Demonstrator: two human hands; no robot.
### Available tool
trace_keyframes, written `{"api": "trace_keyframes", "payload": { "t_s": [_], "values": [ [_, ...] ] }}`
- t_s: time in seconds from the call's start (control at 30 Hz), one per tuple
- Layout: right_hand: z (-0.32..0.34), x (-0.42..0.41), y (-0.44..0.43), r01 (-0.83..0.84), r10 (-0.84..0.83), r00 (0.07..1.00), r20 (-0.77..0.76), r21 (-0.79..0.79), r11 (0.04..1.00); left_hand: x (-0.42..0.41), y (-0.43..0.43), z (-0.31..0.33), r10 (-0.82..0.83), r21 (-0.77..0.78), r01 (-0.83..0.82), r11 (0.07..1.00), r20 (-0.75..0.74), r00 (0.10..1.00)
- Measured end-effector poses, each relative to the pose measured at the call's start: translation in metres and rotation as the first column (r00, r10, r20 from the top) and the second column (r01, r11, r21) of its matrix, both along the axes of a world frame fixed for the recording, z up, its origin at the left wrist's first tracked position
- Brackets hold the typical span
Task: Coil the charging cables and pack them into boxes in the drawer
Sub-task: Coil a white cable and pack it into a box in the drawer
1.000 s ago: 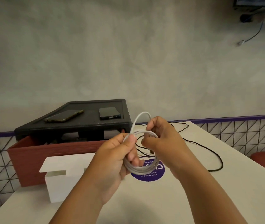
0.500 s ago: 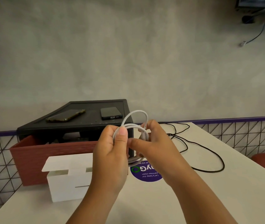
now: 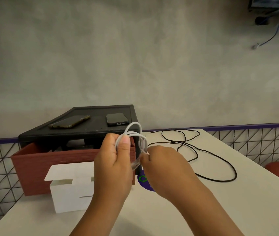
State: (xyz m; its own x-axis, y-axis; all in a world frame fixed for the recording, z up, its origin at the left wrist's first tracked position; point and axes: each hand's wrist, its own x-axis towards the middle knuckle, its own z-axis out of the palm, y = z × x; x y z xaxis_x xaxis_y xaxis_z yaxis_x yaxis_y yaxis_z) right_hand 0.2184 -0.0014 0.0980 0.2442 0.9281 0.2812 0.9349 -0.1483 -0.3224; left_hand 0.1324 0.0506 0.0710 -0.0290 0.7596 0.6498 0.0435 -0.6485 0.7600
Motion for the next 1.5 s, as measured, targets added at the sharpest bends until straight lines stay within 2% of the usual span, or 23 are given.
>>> {"api": "trace_keyframes", "payload": {
  "t_s": [0.07, 0.2, 0.23, 0.3, 0.37, 0.43, 0.5, 0.57, 0.63, 0.7, 0.8, 0.83, 0.97, 1.03, 1.1, 1.23, 1.3, 1.4, 1.43, 1.5],
  "values": [
    [-0.001, -0.005, -0.005, -0.081, 0.095, 0.982, 0.162, -0.088, 0.993, -0.004, 0.004, 0.002, -0.011, -0.064, 0.019, 0.998, 0.113, 0.993],
    [0.007, -0.007, -0.016, -0.204, 0.226, 0.952, 0.207, -0.124, 0.971, -0.018, 0.018, 0.011, -0.037, -0.212, 0.135, 0.968, 0.412, 0.91],
    [0.01, -0.006, -0.017, -0.221, 0.237, 0.955, 0.179, -0.103, 0.97, -0.021, 0.02, 0.014, -0.061, -0.227, 0.185, 0.956, 0.465, 0.883],
    [0.013, -0.001, -0.018, -0.198, 0.199, 0.98, 0.015, -0.056, 0.979, -0.022, 0.02, 0.018, -0.131, -0.238, 0.304, 0.922, 0.547, 0.827],
    [0.014, 0.004, -0.017, -0.23, 0.216, 0.959, -0.184, -0.055, 0.972, -0.02, 0.017, 0.019, -0.206, -0.241, 0.427, 0.872, 0.609, 0.766],
    [0.01, 0.007, -0.012, -0.32, 0.298, 0.888, -0.35, -0.004, 0.947, -0.017, 0.013, 0.019, -0.27, -0.23, 0.542, 0.808, 0.672, 0.689],
    [0.005, 0.01, -0.005, -0.334, 0.353, 0.793, -0.497, 0.131, 0.934, -0.013, 0.008, 0.019, -0.316, -0.197, 0.661, 0.724, 0.758, 0.571],
    [0.002, 0.011, 0.002, -0.255, 0.367, 0.705, -0.608, 0.265, 0.93, -0.007, 0.004, 0.019, -0.334, -0.157, 0.758, 0.633, 0.827, 0.451],
    [0.0, 0.011, 0.006, -0.147, 0.383, 0.628, -0.677, 0.38, 0.913, -0.002, -0.001, 0.02, -0.343, -0.147, 0.813, 0.563, 0.854, 0.392],
    [-0.002, 0.013, 0.01, -0.029, 0.399, 0.589, -0.702, 0.476, 0.879, 0.002, -0.005, 0.018, -0.338, -0.192, 0.83, 0.524, 0.847, 0.41],
    [-0.002, 0.018, 0.011, 0.12, 0.43, 0.559, -0.709, 0.582, 0.804, 0.006, -0.013, 0.015, -0.37, -0.286, 0.828, 0.481, 0.791, 0.488],
    [-0.001, 0.02, 0.01, 0.169, 0.444, 0.51, -0.737, 0.592, 0.788, 0.008, -0.016, 0.014, -0.388, -0.315, 0.828, 0.465, 0.768, 0.51],
    [0.002, 0.027, 0.006, 0.327, 0.49, 0.179, -0.853, 0.521, 0.788, 0.01, -0.022, 0.014, -0.452, -0.366, 0.831, 0.418, 0.71, 0.54],
    [0.001, 0.029, 0.006, 0.322, 0.5, 0.105, -0.86, 0.505, 0.801, 0.009, -0.022, 0.016, -0.468, -0.372, 0.825, 0.426, 0.69, 0.552],
    [-0.001, 0.028, 0.005, 0.24, 0.527, 0.143, -0.837, 0.546, 0.802, 0.006, -0.019, 0.017, -0.456, -0.381, 0.817, 0.434, 0.689, 0.564],
    [-0.002, 0.024, 0.007, 0.061, 0.53, 0.54, -0.654, 0.658, 0.75, -0.001, -0.011, 0.017, -0.424, -0.404, 0.811, 0.423, 0.703, 0.571],
    [-0.005, 0.029, 0.011, 0.041, 0.521, 0.638, -0.567, 0.7, 0.713, -0.002, -0.01, 0.017, -0.426, -0.413, 0.809, 0.419, 0.697, 0.577],
    [-0.01, 0.033, 0.012, 0.08, 0.507, 0.677, -0.533, 0.739, 0.669, 0.001, -0.013, 0.017, -0.453, -0.41, 0.81, 0.42, 0.678, 0.578],
    [-0.011, 0.033, 0.012, 0.122, 0.511, 0.649, -0.564, 0.739, 0.662, 0.002, -0.015, 0.016, -0.468, -0.407, 0.808, 0.425, 0.666, 0.582],
    [-0.011, 0.031, 0.012, 0.222, 0.523, 0.53, -0.667, 0.705, 0.674, 0.006, -0.018, 0.014, -0.496, -0.414, 0.788, 0.456, 0.618, 0.611]
  ]
}}
